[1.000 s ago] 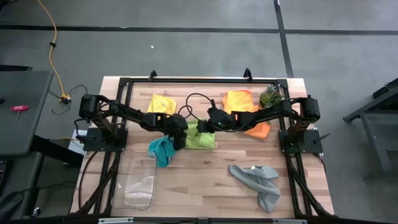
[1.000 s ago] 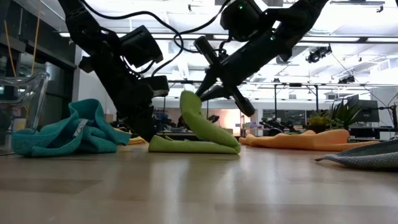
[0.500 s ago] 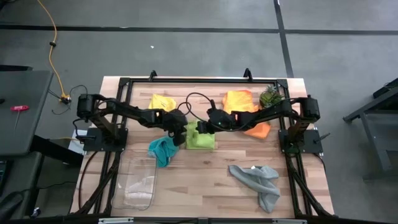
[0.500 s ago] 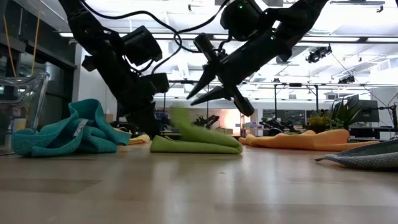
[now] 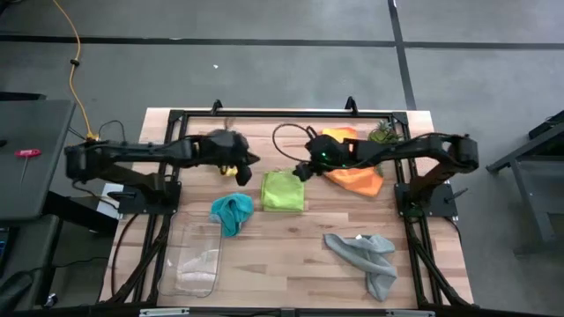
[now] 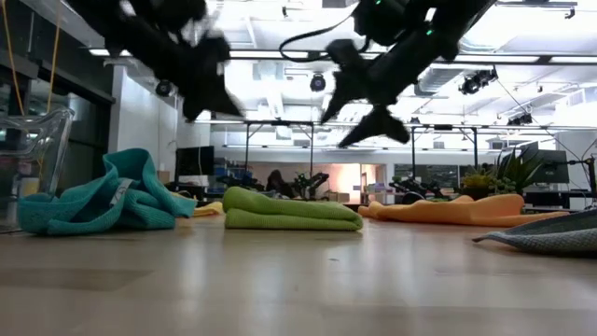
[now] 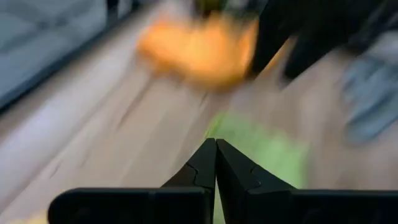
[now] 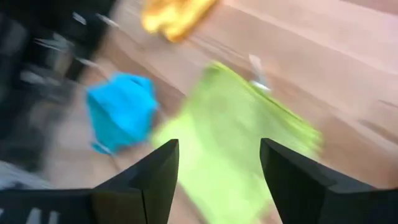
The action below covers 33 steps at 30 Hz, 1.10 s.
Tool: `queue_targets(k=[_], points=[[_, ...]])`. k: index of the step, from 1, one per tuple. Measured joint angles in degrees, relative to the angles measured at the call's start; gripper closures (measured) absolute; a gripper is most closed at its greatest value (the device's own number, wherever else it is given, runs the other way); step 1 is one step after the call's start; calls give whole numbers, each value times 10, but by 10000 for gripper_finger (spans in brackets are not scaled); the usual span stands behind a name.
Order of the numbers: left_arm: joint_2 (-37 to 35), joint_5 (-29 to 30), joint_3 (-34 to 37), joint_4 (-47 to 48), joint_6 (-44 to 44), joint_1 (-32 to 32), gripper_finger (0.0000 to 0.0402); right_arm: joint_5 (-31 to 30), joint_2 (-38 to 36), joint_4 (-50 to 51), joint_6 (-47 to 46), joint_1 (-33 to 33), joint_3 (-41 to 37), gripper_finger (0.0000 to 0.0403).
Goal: Fold microfiber towels
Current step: Move the green microfiber towel to the top of the table
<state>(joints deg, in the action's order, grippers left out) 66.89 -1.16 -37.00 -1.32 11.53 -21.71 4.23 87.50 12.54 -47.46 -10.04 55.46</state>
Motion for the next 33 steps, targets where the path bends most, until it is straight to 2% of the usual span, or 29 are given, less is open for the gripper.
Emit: queue_targets(k=[4, 8, 17, 22, 27, 33], points=[[-47, 3, 38, -159, 51, 37, 402, -19, -17, 61, 21, 14, 0, 187], [-55, 4, 61, -262, 72, 66, 402, -46, -16, 40, 31, 35, 0, 187], [-43, 7, 62, -221, 60, 99, 402, -64, -39, 42, 119, 44, 0, 187], [-28, 7, 62, -204, 59, 102, 402, -105, -107, 133, 152, 45, 0, 199], [-10, 7, 58, -206, 39, 102, 402, -172, -173, 220, 142, 61, 0, 261], [46, -5, 5, -168, 31, 102, 402, -215, -207, 259, 116, 95, 0, 387]])
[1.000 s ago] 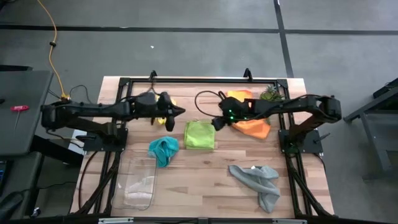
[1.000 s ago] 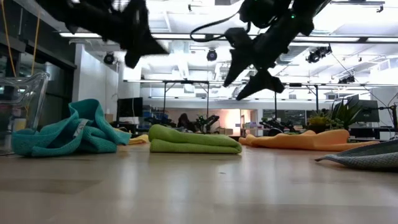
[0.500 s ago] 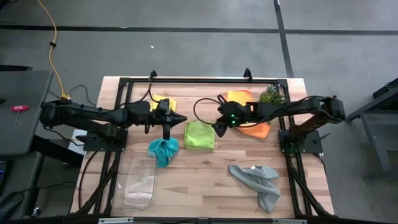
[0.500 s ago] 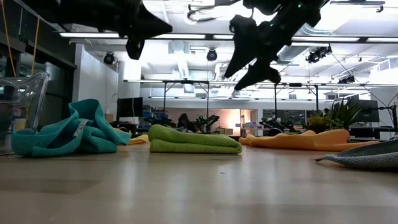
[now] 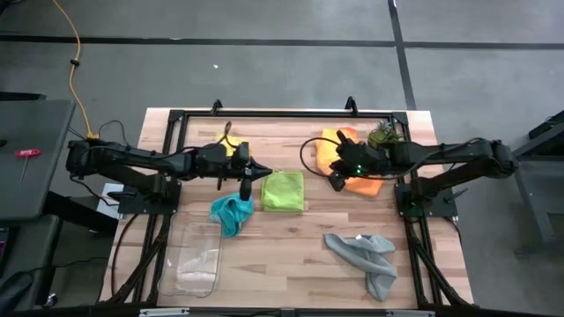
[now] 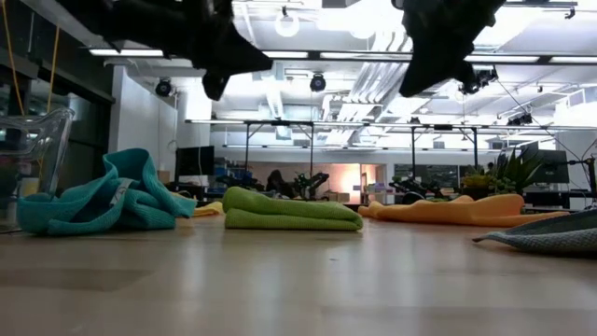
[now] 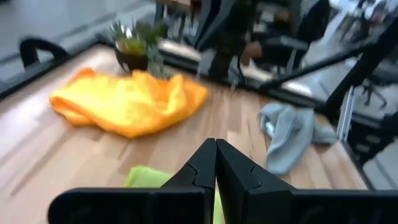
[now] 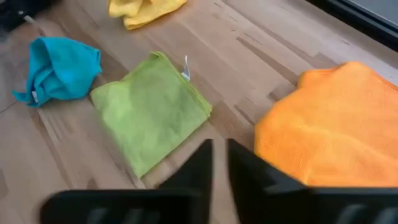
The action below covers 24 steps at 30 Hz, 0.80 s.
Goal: Fold microfiber towels
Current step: Move the green microfiber towel to the top of the table
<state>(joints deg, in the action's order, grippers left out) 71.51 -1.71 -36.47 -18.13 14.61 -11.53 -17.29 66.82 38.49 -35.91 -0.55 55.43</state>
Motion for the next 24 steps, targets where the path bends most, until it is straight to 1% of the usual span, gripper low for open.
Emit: queue_targets(k=[1, 4, 7, 9, 14, 17, 20, 24], points=[[14, -4, -13, 13, -4, 1, 402, -3, -1, 4, -1, 5, 0, 394], [57, -6, -52, 51, -29, 7, 402, -11, -1, 22, -1, 14, 0, 384], [97, -6, -89, 92, -54, 14, 402, -20, -2, 52, -11, 22, 0, 397], [120, -6, -109, 116, -68, 19, 401, -23, -7, 76, -21, 29, 0, 399], [165, -7, -145, 123, -88, 32, 401, -49, -28, 93, -52, 55, -1, 402], [188, -7, -157, 124, -89, 34, 401, -70, -39, 93, -47, 63, -1, 402], [208, -12, -165, 124, -93, 34, 402, -73, -47, 92, -31, 46, -1, 402], [211, -40, -166, 126, -95, 37, 401, -63, -53, 93, -27, 21, -1, 403]])
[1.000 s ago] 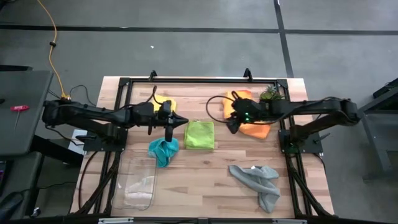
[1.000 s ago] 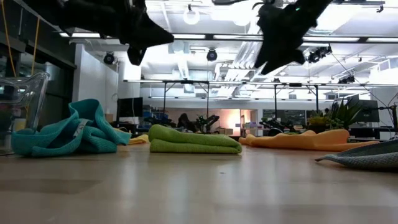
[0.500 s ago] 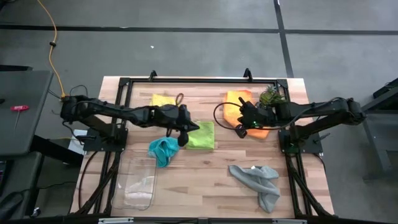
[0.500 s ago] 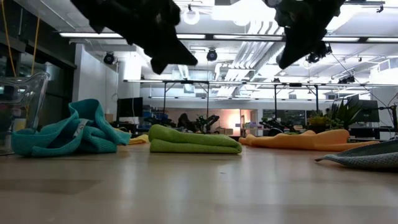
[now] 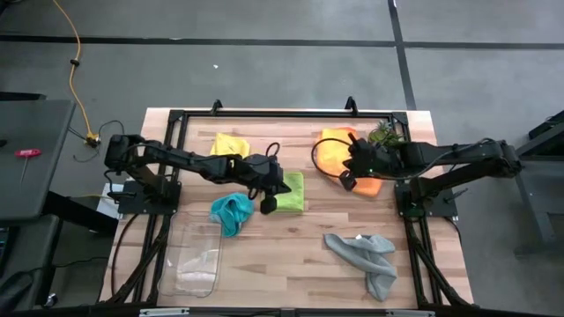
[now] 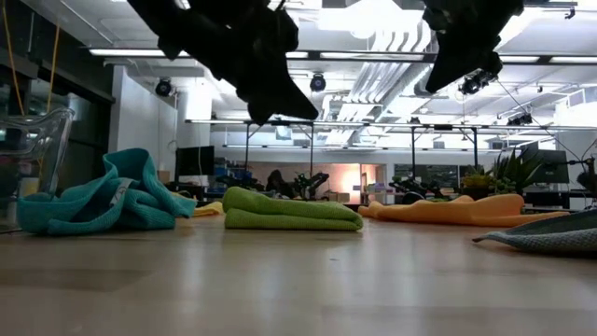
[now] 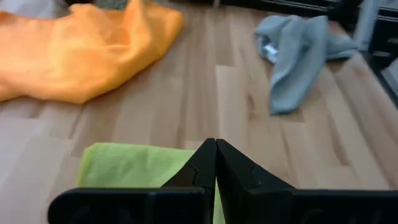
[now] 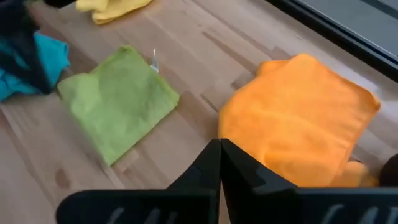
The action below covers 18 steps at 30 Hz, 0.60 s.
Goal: Fold microfiber towels
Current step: Move the green microfiber towel to the top of the table
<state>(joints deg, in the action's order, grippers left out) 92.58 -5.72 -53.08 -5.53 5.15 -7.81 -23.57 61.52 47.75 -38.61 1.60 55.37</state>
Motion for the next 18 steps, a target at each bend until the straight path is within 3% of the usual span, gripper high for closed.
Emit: queue_targets(k=[9, 18], points=[[-7, -1, 0, 0, -26, 8, 401, -48, 0, -7, 17, -5, 0, 403], [-7, 24, 0, -7, -24, 3, 402, -58, 0, -31, 27, 0, 0, 403]])
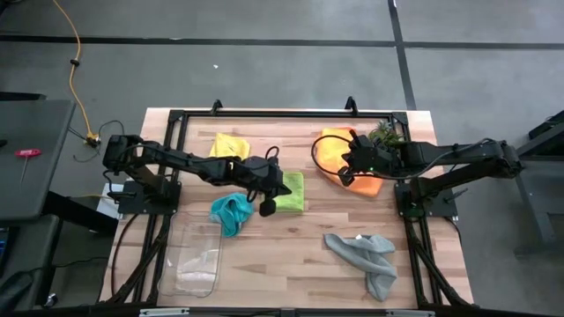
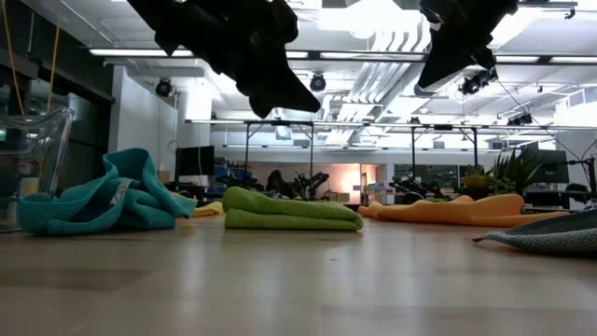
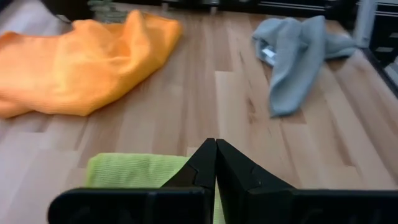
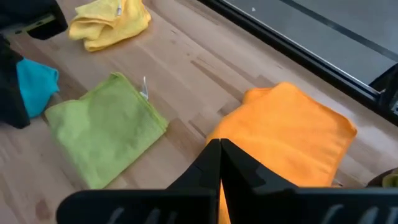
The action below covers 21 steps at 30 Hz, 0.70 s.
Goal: Fold microfiber towels
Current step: Move the green microfiber towel to the top of the table
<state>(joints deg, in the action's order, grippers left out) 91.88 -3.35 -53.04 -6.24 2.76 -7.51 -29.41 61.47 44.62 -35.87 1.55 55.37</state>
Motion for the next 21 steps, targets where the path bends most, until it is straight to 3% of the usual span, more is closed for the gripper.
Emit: queue_targets(k=[7, 12, 21], points=[[8, 28, 0, -1, -15, -22, 402, -4, -31, -8, -2, 5, 0, 403], [50, 40, -5, 10, -5, -35, 402, -72, -86, 8, -30, 32, 0, 403], [160, 38, -116, 130, -45, -29, 402, -84, -147, 44, -72, 39, 0, 403]])
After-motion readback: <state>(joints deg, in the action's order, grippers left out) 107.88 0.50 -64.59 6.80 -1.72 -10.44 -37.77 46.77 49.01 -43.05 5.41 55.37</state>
